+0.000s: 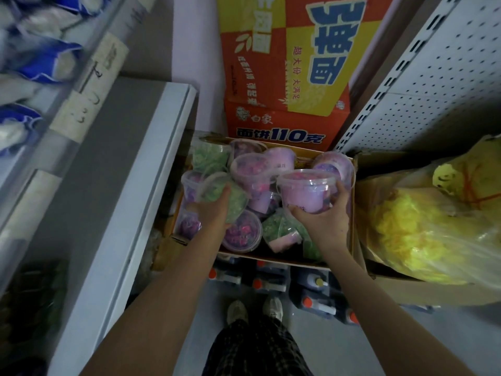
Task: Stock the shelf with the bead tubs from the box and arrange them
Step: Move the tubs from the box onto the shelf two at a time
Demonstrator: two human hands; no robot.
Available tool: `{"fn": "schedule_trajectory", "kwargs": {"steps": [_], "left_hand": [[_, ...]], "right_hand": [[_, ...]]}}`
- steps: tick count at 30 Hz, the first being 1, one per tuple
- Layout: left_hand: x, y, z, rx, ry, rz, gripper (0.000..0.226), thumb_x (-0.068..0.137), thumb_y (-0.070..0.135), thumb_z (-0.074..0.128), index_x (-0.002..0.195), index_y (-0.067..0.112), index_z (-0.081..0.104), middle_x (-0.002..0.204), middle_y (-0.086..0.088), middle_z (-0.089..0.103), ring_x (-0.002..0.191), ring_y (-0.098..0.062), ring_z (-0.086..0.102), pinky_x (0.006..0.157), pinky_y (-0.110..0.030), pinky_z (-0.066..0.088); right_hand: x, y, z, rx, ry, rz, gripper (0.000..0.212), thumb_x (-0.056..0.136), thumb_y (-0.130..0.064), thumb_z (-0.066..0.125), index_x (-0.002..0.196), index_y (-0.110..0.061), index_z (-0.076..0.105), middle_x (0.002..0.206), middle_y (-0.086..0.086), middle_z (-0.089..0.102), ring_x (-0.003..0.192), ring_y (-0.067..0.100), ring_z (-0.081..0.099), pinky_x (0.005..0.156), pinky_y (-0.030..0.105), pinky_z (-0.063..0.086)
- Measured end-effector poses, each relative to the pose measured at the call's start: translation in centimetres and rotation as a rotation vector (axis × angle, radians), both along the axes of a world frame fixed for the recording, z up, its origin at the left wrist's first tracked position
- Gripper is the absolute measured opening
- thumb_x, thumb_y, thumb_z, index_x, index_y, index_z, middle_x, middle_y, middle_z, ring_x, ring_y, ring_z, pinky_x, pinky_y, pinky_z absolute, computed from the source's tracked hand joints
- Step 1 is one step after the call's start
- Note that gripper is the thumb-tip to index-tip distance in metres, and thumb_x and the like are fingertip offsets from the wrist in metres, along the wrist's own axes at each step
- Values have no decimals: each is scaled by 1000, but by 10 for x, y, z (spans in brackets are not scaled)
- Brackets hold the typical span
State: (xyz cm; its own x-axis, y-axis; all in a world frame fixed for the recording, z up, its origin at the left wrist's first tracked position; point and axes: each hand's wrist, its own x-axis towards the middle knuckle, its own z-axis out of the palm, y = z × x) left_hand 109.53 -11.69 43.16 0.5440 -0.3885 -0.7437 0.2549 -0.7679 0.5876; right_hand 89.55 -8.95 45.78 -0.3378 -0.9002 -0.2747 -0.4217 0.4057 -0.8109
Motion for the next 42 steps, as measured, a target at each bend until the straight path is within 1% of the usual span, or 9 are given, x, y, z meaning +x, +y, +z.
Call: {"fn": "schedule_trajectory", "kwargs": {"steps": [6, 17, 21, 23, 25, 28, 30, 35, 42], "left_hand": [[4, 17, 13, -46, -95, 50, 104, 78, 41, 73, 148, 5, 4, 148, -19, 27, 131, -34, 36, 98, -38, 40], [37, 67, 45, -342, -290, -90, 95, 70, 36, 80, 139, 16, 18, 129, -6, 50, 110, -22, 55, 83, -29, 49], [41, 92, 80, -463, -336, -52, 90, 69, 33, 81, 135, 20, 20, 116, -3, 55, 90, -14, 60, 59, -8, 46], [39, 106, 102, -514, -384, -8, 95, 66, 32, 83, 136, 20, 20, 115, -2, 56, 95, -17, 61, 72, -18, 52], [34, 123, 124, -592, -457, 24, 98, 67, 23, 84, 139, 16, 18, 108, 9, 52, 94, -4, 60, 72, -7, 48], [28, 159, 159, -678, -577, 98, 116, 66, 16, 85, 148, 17, 2, 108, 22, 45, 85, 19, 52, 78, -4, 41], [24, 189, 180, -707, -664, 161, 118, 65, 21, 85, 148, 18, 1, 118, 14, 46, 97, 15, 51, 91, -15, 42], [16, 275, 236, -674, -884, 332, 103, 63, 33, 85, 143, 23, 20, 123, 11, 42, 115, -11, 51, 96, -30, 48], [14, 400, 312, -613, -1161, 527, 104, 63, 32, 85, 143, 21, 21, 128, 10, 40, 118, -6, 45, 101, -29, 43]], "right_hand": [[14, 5, 4, -6, -38, 8, 107, 61, -37, 86, 144, -30, 20, 134, 1, 50, 120, 21, 51, 95, 35, 45], [33, 9, 36, -61, -59, 52, 107, 59, -45, 84, 142, -37, 18, 131, 4, 52, 117, 25, 53, 89, 37, 48], [41, 5, 60, -156, -161, 159, 102, 62, -32, 87, 143, -25, 26, 130, -7, 46, 115, 8, 46, 82, 0, 34], [48, 0, 72, -203, -228, 226, 104, 57, -33, 89, 141, -27, 28, 132, -5, 47, 116, 9, 49, 89, 9, 42], [57, -3, 86, -242, -290, 295, 104, 54, -31, 91, 139, -26, 31, 127, -1, 53, 112, 15, 55, 91, 24, 50], [73, 6, 113, -317, -351, 467, 106, 57, -20, 90, 143, -19, 28, 120, 0, 55, 107, 16, 57, 87, 17, 48], [85, 21, 132, -330, -455, 579, 111, 56, -19, 90, 145, -26, 24, 130, 4, 53, 115, 18, 56, 96, 30, 48], [124, 78, 186, -347, -667, 849, 106, 60, -6, 87, 143, -28, 27, 126, -6, 49, 101, -4, 54, 73, 0, 43], [172, 173, 271, -423, -839, 1203, 101, 57, -21, 89, 133, -45, 27, 131, -4, 49, 110, 9, 57, 81, 23, 54]]}}
